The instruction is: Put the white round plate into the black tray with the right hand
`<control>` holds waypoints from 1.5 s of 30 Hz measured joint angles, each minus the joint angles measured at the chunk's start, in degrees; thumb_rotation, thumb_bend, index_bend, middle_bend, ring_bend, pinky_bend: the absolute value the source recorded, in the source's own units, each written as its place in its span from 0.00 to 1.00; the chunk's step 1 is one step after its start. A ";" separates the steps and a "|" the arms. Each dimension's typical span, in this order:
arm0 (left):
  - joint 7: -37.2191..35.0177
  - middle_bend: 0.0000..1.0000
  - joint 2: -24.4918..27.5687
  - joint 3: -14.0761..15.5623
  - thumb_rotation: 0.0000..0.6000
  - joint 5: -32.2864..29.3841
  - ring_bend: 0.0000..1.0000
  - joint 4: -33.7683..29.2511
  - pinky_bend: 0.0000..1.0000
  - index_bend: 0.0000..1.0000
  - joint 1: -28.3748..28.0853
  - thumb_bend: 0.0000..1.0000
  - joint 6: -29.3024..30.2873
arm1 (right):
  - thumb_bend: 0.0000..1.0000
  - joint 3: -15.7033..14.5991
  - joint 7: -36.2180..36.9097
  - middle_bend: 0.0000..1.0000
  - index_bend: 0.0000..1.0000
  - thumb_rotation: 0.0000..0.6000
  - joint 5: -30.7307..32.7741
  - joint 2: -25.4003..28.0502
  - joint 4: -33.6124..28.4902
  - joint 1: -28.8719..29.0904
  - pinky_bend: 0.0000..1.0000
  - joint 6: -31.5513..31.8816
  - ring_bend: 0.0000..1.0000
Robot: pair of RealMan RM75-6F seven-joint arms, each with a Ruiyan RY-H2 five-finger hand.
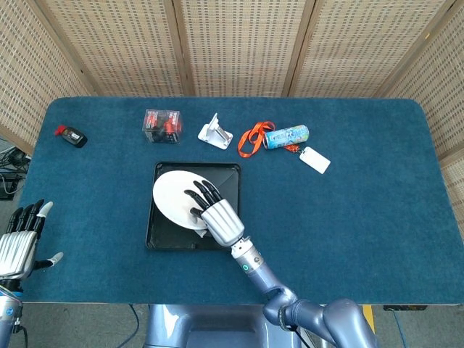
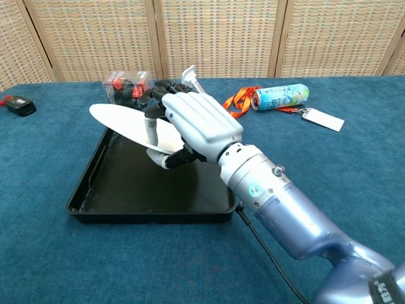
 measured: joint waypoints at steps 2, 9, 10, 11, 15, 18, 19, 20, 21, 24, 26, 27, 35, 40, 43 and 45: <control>-0.10 0.00 0.01 -0.02 1.00 -0.02 0.00 0.07 0.00 0.00 -0.02 0.00 -0.02 | 0.56 -0.10 -0.10 0.27 0.67 1.00 0.39 0.00 -0.07 0.28 0.14 -0.28 0.09; -0.19 0.00 -0.04 0.02 1.00 -0.45 0.00 0.32 0.00 0.00 -0.05 0.00 -0.41 | 0.22 -0.59 -0.96 0.14 0.50 1.00 2.94 0.00 -0.92 1.87 0.07 -1.91 0.03; -0.19 0.00 -0.05 0.04 1.00 -0.46 0.00 0.34 0.00 0.00 -0.05 0.00 -0.42 | 0.13 -0.68 -1.29 0.11 0.44 1.00 3.41 0.00 -1.06 1.97 0.05 -2.16 0.01; -0.20 0.00 -0.07 0.06 1.00 -0.50 0.00 0.38 0.00 0.00 -0.04 0.00 -0.45 | 0.09 -0.76 -1.58 0.09 0.41 1.00 3.88 0.00 -1.19 2.04 0.04 -2.40 0.00; -0.20 0.00 -0.13 0.14 1.00 -0.55 0.00 0.51 0.00 0.00 -0.05 0.00 -0.57 | 0.00 -0.93 -2.37 0.04 0.31 1.00 5.88 0.00 -1.87 1.95 0.03 -2.90 0.00; -0.07 0.00 -0.19 0.23 1.00 -0.46 0.00 0.53 0.00 0.00 -0.09 0.00 -0.64 | 0.00 -1.04 -2.50 0.04 0.29 1.00 6.42 0.00 -2.26 1.74 0.03 -2.45 0.00; -0.04 0.00 -0.20 0.25 1.00 -0.38 0.00 0.48 0.00 0.00 -0.10 0.00 -0.59 | 0.00 -1.06 -2.51 0.03 0.29 1.00 6.46 0.00 -2.34 1.67 0.03 -2.16 0.00; 0.03 0.00 -0.20 0.27 1.00 -0.28 0.00 0.41 0.00 0.00 -0.09 0.00 -0.47 | 0.00 -1.09 -2.53 0.03 0.29 1.00 6.50 0.00 -2.44 1.58 0.03 -1.82 0.00; 0.11 0.00 -0.20 0.30 1.00 -0.20 0.00 0.34 0.00 0.00 -0.07 0.00 -0.38 | 0.00 -1.13 -2.56 0.03 0.29 1.00 6.60 0.00 -2.69 1.42 0.03 -1.43 0.00; 0.29 0.00 -0.19 0.38 1.00 0.01 0.00 0.18 0.00 0.00 -0.04 0.00 -0.20 | 0.00 -1.32 -2.91 0.03 0.29 1.00 6.81 0.00 -3.20 1.11 0.03 -1.09 0.00; 0.33 0.00 -0.15 0.41 1.00 0.12 0.00 0.12 0.00 0.00 0.00 0.00 -0.02 | 0.00 -1.45 -3.49 0.03 0.29 1.00 6.93 0.00 -3.24 1.00 0.03 -1.24 0.00; 0.32 0.00 -0.14 0.42 1.00 0.16 0.00 0.13 0.00 0.00 0.02 0.00 0.04 | 0.00 -1.46 -3.90 0.03 0.29 1.00 7.12 0.00 -3.27 0.94 0.03 -1.48 0.00; 0.05 0.00 -0.20 0.38 1.00 0.01 0.00 0.37 0.00 0.00 -0.13 0.00 -0.33 | 0.00 0.09 -5.18 0.00 0.26 1.00 9.81 0.03 -4.00 1.00 0.00 -6.96 0.00; -0.07 0.00 -0.18 0.41 1.00 -0.08 0.00 0.45 0.00 0.00 -0.18 0.00 -0.50 | 0.00 1.39 -8.02 0.00 0.24 1.00 10.76 0.19 -5.34 1.37 0.00 -9.95 0.00; -0.08 0.00 -0.14 0.43 1.00 -0.04 0.00 0.41 0.00 0.00 -0.16 0.00 -0.44 | 0.00 2.11 -9.71 0.00 0.24 1.00 11.45 0.16 -5.46 1.63 0.00 -11.81 0.00; -0.12 0.00 -0.11 0.41 1.00 -0.09 0.00 0.38 0.00 0.00 -0.17 0.00 -0.47 | 0.00 2.59 -10.87 0.00 0.23 1.00 12.11 0.18 -5.58 1.75 0.00 -13.32 0.00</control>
